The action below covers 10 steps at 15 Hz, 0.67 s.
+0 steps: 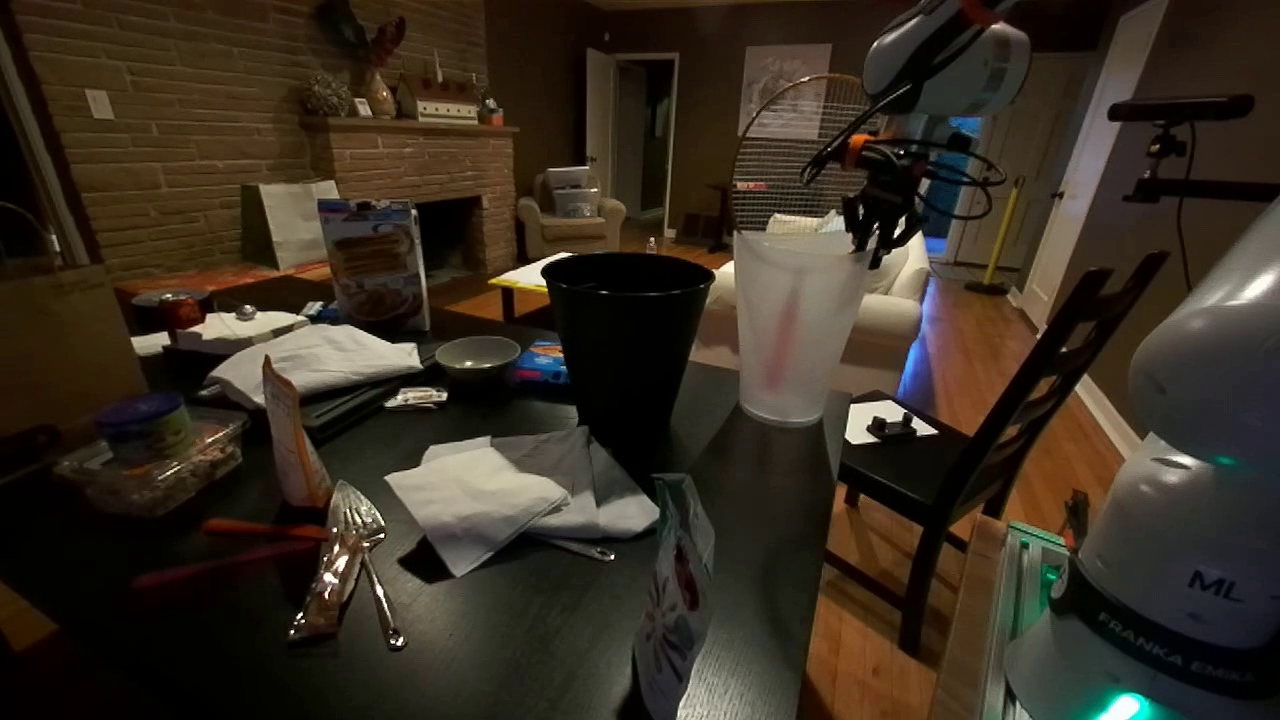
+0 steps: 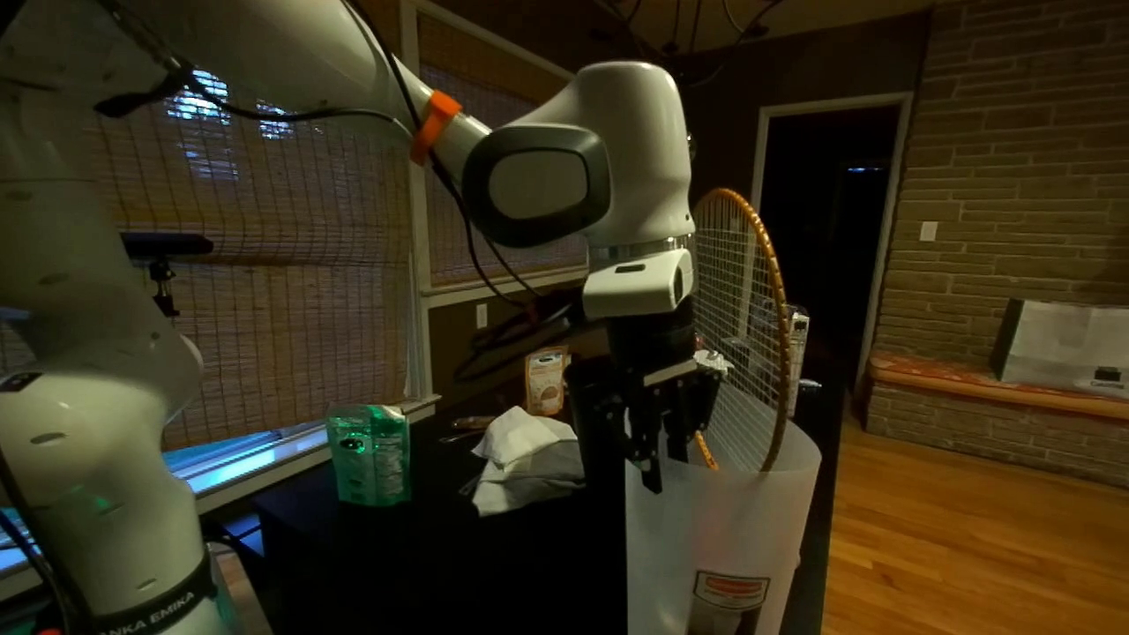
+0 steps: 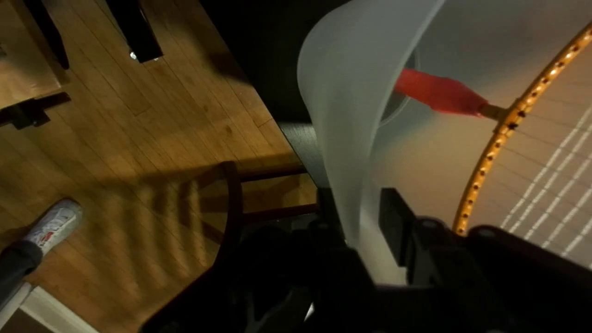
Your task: Pick up the clear bin from the black bin and put it on the table
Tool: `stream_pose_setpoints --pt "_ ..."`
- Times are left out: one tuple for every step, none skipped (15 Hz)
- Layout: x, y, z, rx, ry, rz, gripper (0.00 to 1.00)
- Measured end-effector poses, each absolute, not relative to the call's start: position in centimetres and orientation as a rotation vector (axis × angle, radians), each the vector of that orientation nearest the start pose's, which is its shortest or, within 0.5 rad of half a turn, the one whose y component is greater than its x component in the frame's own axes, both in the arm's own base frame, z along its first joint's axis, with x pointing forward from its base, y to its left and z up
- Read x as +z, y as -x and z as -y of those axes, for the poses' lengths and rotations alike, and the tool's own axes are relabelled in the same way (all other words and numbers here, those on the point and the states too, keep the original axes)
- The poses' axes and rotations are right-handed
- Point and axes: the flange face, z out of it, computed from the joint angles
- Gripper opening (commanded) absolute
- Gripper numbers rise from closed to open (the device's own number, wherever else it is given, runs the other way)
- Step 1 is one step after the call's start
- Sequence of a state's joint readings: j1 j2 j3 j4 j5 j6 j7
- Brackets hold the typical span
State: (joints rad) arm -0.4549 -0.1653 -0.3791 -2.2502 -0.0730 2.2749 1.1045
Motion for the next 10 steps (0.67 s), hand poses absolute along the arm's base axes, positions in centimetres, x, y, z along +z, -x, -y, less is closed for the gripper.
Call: stream_pose_setpoints --pt "45.6 -33.9 38.4 -0.300 1.804 -2.511 0.71" --pt "46.8 -33.8 38.3 -0.326 1.817 -2.488 0.77" --pt "48.5 -33.7 37.9 -0.356 1.846 -2.450 0.83" --pt "50.6 -33.6 37.1 -0.381 1.900 -2.392 0.91" --pt "52.8 -33.3 35.9 -0.398 1.958 -2.329 0.97" --pt "54.8 -33.0 34.5 -0.409 2.014 -2.269 1.00" --pt "56.7 -32.7 32.7 -0.407 2.072 -2.209 1.00" --pt "58.3 -32.4 30.5 -0.395 2.132 -2.150 1.00" --pt "59.6 -32.3 28.0 -0.379 2.194 -2.089 1.00" --pt "60.2 -32.4 25.6 -0.362 2.253 -2.034 1.00"
